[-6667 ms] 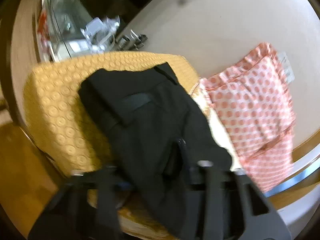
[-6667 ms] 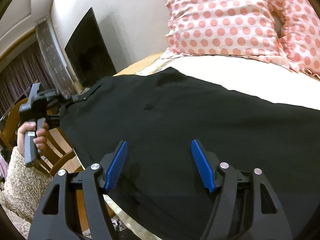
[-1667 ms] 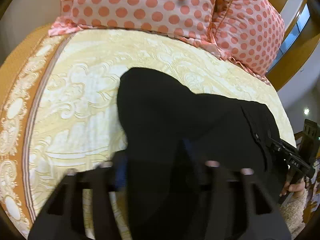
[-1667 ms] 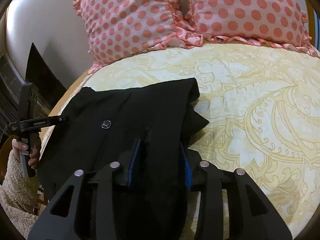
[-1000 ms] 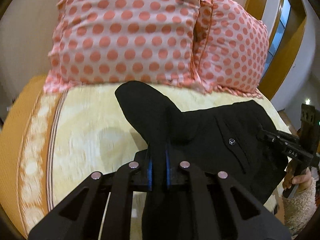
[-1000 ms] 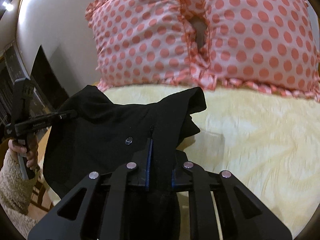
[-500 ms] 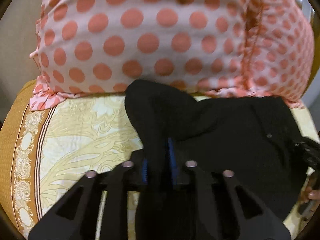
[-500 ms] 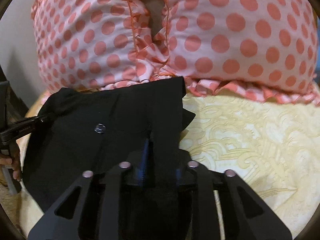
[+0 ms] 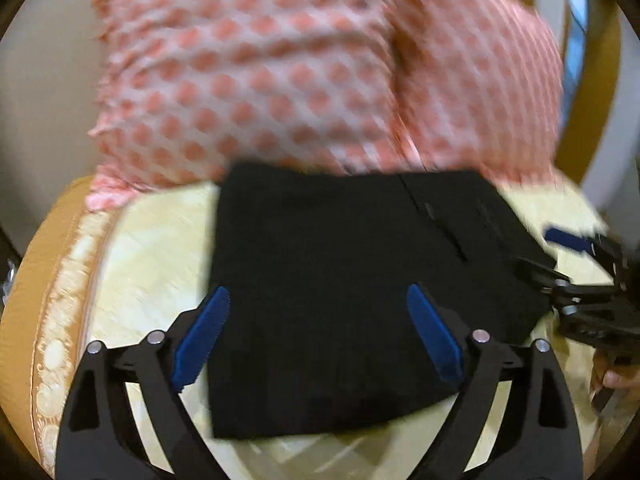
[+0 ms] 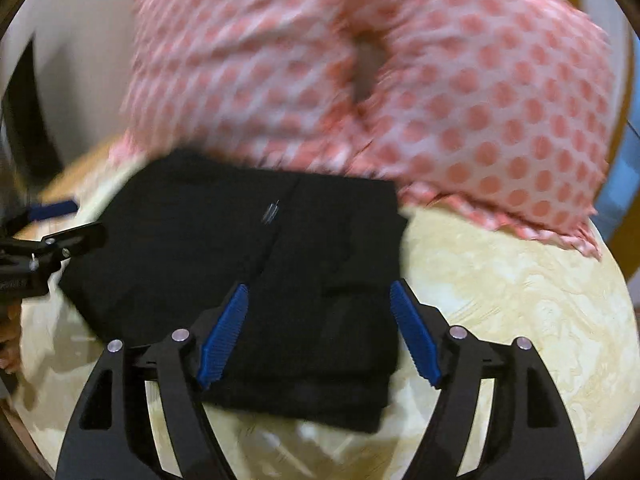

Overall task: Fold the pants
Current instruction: 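Open the right gripper and withdraw both grippers from the folded trousers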

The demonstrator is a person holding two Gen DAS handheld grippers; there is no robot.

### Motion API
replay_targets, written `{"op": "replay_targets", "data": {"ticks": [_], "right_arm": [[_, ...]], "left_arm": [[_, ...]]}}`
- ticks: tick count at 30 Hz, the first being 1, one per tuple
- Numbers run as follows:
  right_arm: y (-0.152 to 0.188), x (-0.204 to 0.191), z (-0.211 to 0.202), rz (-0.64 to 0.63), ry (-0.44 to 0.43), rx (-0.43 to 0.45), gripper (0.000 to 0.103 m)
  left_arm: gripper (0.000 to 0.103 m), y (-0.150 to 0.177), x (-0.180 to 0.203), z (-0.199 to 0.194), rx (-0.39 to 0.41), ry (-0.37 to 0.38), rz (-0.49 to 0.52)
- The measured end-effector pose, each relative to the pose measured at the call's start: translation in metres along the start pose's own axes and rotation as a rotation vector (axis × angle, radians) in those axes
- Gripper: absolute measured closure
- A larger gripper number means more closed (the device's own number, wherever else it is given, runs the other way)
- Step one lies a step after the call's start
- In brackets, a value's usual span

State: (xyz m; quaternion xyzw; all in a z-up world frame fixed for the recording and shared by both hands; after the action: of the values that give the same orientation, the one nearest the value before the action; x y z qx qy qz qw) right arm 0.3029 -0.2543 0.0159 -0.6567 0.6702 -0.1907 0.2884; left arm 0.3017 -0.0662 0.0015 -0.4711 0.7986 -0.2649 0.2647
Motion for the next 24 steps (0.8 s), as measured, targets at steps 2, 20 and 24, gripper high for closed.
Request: {"op": "replay_targets", "data": {"ticks": [2, 20, 24], "right_arm": [[0.020, -0.006, 0.020, -0.070, 0.061, -0.098, 0.020], [0.072, -0.007, -0.061, 0.183, -0.051, -0.011, 0.001], [0.091, -0.033, -0.075, 0.104, -0.020, 0.031, 0.001]], "left_arm": [[0.011, 0.012, 0.014, 0.023, -0.094, 0.019, 0.028], [0.002, 0.073, 0.012, -0.054, -0.010, -0.118, -0.040], [0.002, 0.102, 0.018, -0.068, -0.009, -0.164, -0.050]]}}
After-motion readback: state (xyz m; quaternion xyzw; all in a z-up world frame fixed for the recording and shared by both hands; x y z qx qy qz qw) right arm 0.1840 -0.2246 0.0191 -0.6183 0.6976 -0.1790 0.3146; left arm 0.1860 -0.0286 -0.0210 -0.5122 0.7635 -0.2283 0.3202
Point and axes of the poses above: each gripper's, at about its wrist camera, not at the fingertips, and z roughly the way its jaws point, x to its right, y to its underside, the point moved 7 cm from there along z, roughly the way its jaws point, and after that the axes turned 15 degrees about z, right-handed, at the moved point
